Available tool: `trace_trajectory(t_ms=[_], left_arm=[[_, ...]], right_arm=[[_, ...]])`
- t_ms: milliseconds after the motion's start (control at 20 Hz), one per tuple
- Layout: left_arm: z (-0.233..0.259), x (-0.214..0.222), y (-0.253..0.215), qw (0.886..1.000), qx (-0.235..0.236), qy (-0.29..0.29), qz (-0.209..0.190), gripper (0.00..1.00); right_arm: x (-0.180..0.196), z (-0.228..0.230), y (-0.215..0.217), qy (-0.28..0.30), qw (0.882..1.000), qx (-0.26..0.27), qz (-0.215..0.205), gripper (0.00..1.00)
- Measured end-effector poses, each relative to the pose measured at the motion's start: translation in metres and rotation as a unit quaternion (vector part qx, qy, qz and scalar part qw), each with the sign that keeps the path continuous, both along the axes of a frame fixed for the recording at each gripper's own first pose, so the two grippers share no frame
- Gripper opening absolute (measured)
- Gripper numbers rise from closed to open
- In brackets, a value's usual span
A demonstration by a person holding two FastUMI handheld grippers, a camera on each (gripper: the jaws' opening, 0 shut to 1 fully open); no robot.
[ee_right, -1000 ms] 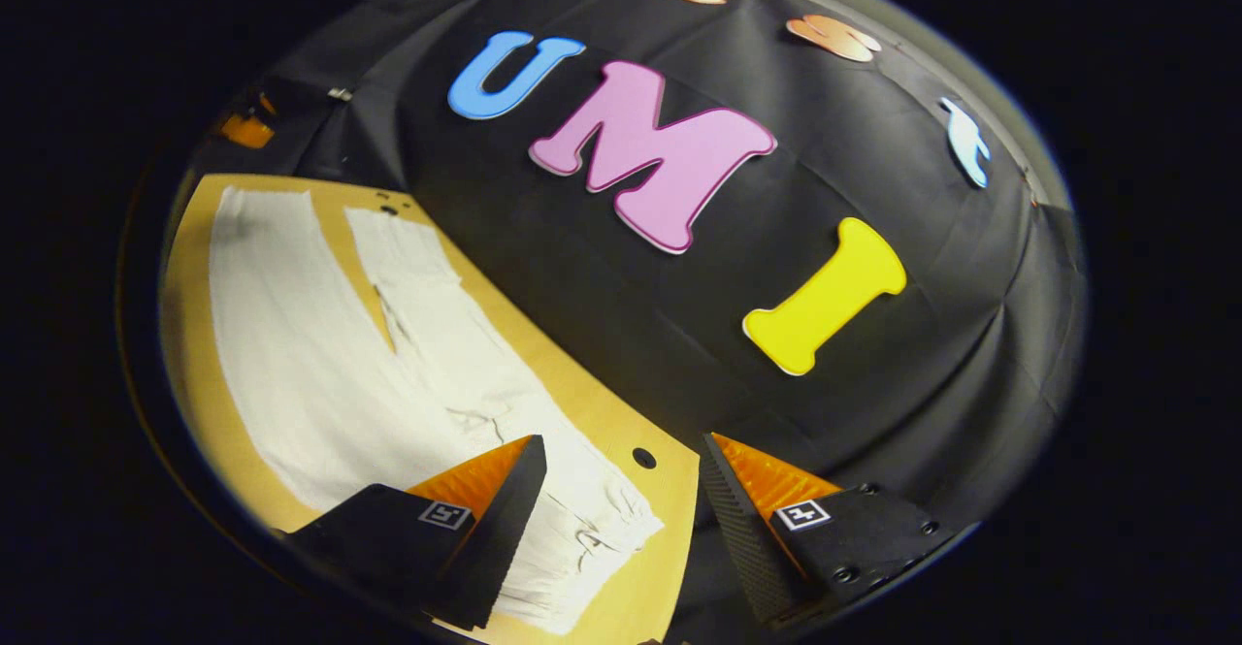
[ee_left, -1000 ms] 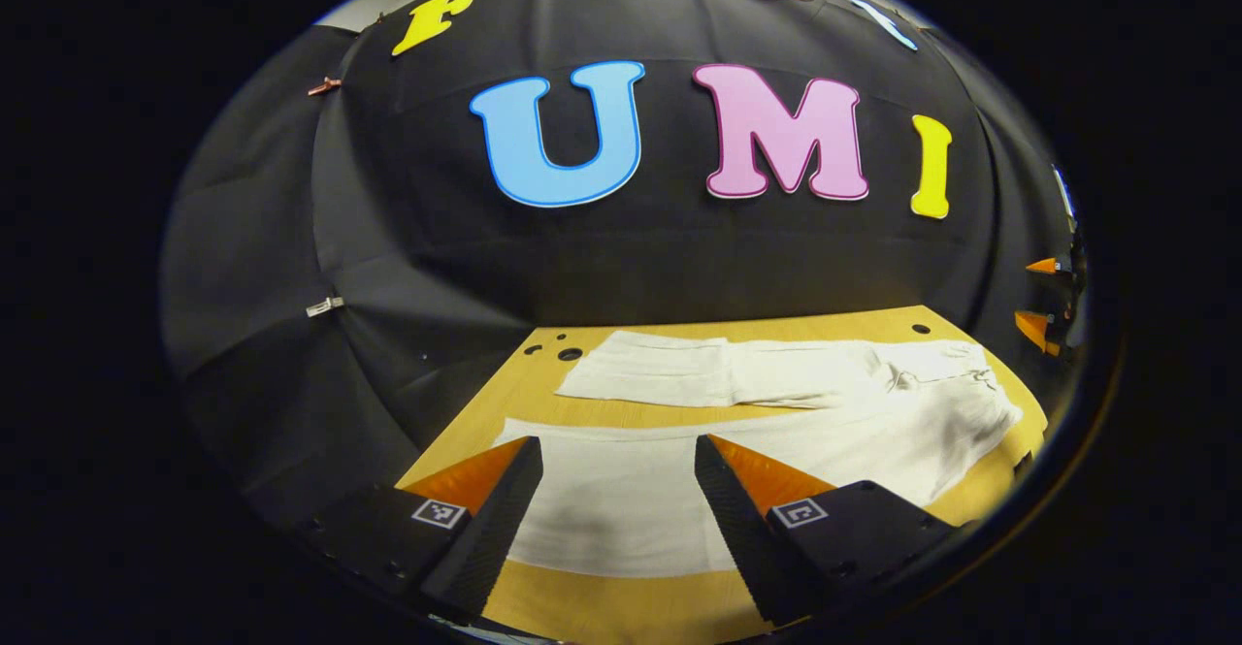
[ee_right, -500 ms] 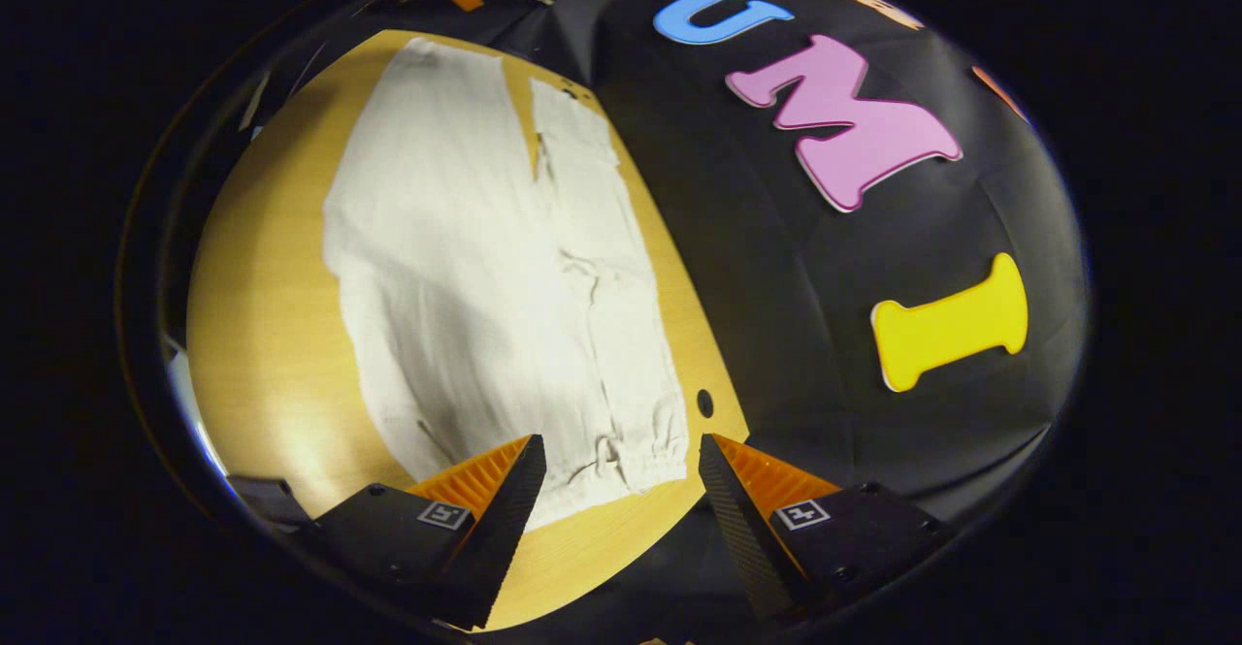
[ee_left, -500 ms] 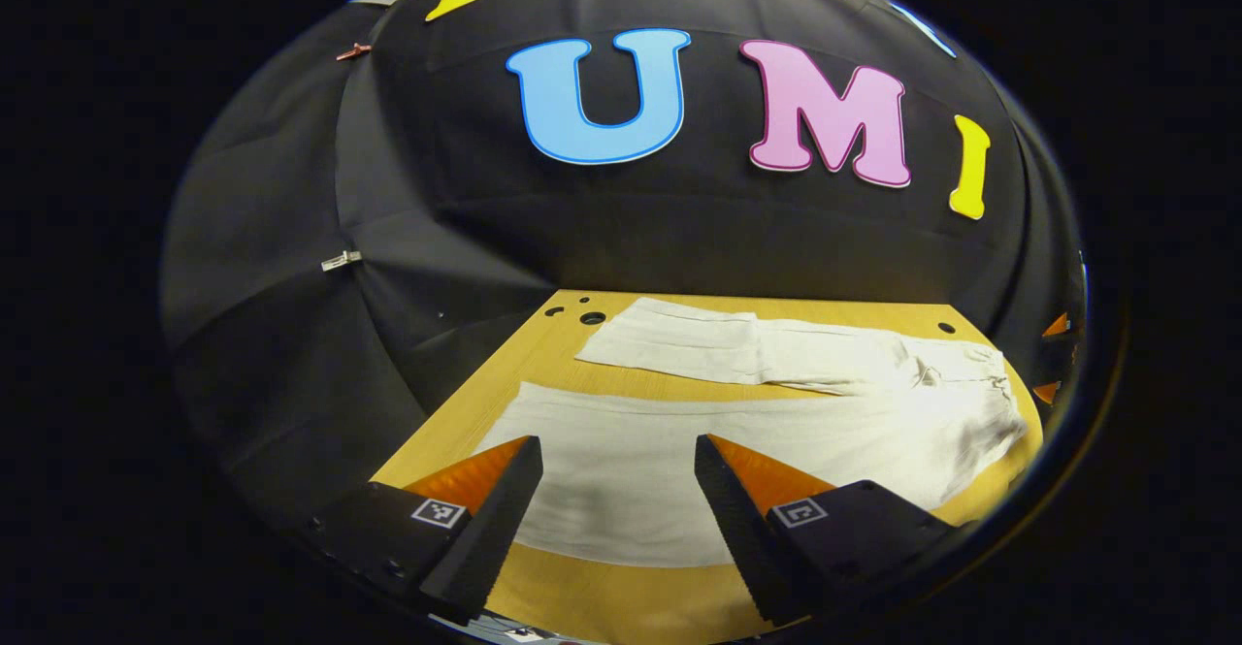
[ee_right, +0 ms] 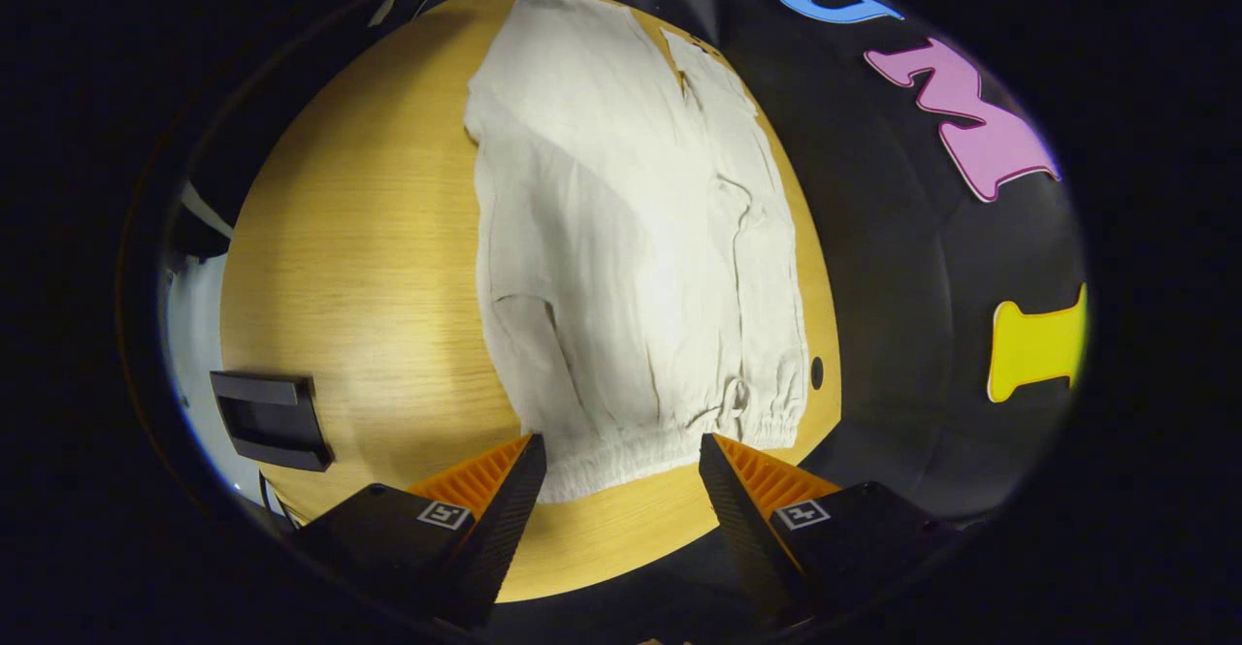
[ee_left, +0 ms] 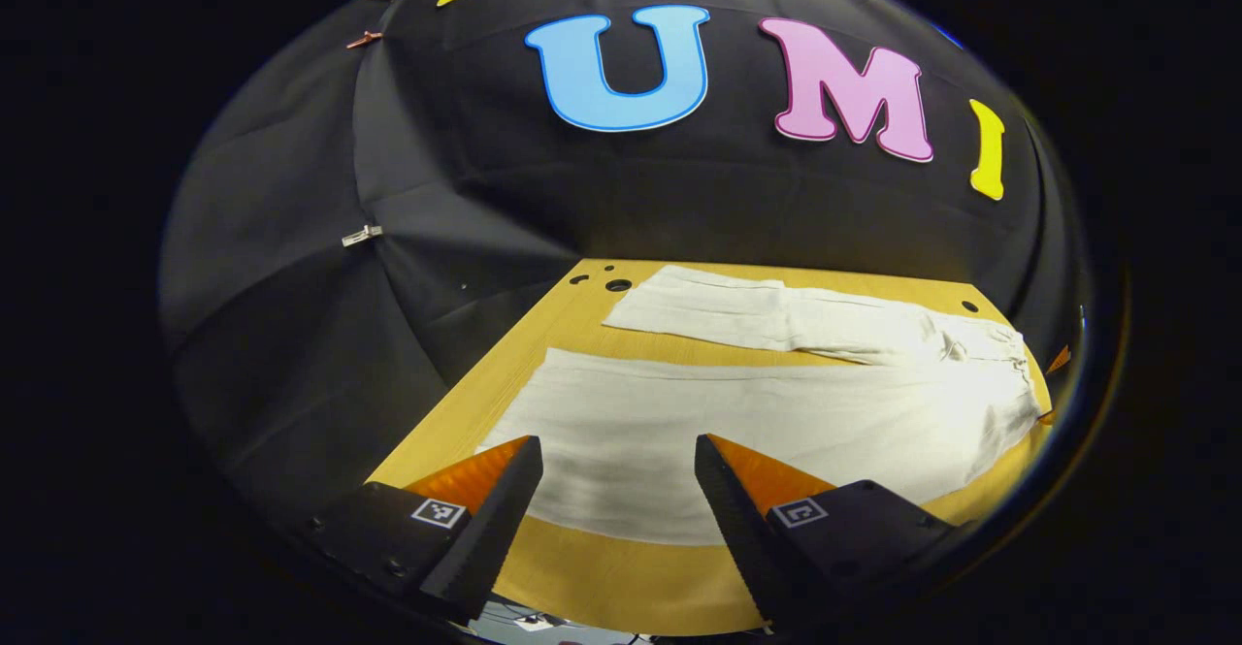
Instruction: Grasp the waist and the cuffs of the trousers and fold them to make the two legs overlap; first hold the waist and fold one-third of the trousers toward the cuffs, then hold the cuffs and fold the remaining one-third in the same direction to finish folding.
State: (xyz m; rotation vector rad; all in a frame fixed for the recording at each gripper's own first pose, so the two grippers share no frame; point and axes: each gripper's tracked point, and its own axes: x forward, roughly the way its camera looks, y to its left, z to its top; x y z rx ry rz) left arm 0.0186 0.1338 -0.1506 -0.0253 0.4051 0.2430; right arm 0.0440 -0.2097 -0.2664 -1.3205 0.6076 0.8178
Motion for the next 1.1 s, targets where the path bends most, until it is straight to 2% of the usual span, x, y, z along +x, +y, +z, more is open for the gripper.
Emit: trace_trajectory(t_ms=[100,200,250,300,450,600,700,750,800,850,900,1000,1050,1100], left_arm=[[-0.003,-0.004,0.007,1.0,0.0,0.004,0.011,0.98],[-0.006,-0.009,0.015,1.0,-0.011,0.004,0.029,0.98],[-0.009,-0.012,0.019,0.999,-0.017,0.006,0.039,0.98],[-0.013,-0.016,0.027,0.999,-0.018,0.011,0.05,0.98],[-0.025,-0.025,0.054,0.997,0.014,0.027,0.077,0.99],[-0.038,-0.035,0.077,0.994,0.04,0.05,0.089,0.99],[-0.048,-0.041,0.088,0.993,0.039,0.06,0.099,0.98],[-0.054,-0.043,0.095,0.992,0.037,0.067,0.105,0.98],[-0.055,-0.048,0.103,0.99,0.05,0.071,0.113,0.98],[-0.055,-0.05,0.115,0.987,0.077,0.071,0.119,0.99],[-0.056,-0.048,0.127,0.984,0.103,0.079,0.12,0.99],[-0.066,-0.046,0.141,0.98,0.14,0.099,0.101,0.98],[-0.072,-0.043,0.147,0.978,0.157,0.114,0.079,0.99],[-0.072,-0.039,0.156,0.973,0.184,0.12,0.066,0.98]], right_arm=[[-0.004,-0.015,-0.004,0.019,0.999,-0.026,0.016,0.97],[0.002,-0.013,-0.001,0.0,0.999,-0.031,0.037,0.96],[0.004,-0.014,-0.003,0.001,0.999,-0.031,0.032,0.93],[0.006,-0.017,-0.004,0.004,0.999,-0.027,0.024,0.95],[0.019,-0.013,-0.01,-0.015,0.999,-0.031,0.006,0.95],[0.029,-0.016,-0.013,-0.048,0.997,-0.058,0.017,0.94],[0.032,-0.022,-0.011,-0.057,0.995,-0.074,0.027,0.87],[0.034,-0.025,-0.011,-0.061,0.994,-0.082,0.028,0.74],[0.034,-0.026,-0.011,-0.062,0.994,-0.091,0.027,0.65],[0.034,-0.027,-0.01,-0.058,0.993,-0.097,0.021,0.51],[0.036,-0.03,-0.013,-0.051,0.994,-0.098,0.008,0.47],[0.038,-0.031,-0.013,-0.036,0.995,-0.091,-0.013,0.41],[0.038,-0.033,-0.011,-0.027,0.996,-0.083,-0.024,0.27],[0.039,-0.034,-0.012,-0.017,0.996,-0.078,-0.039,0.26]])
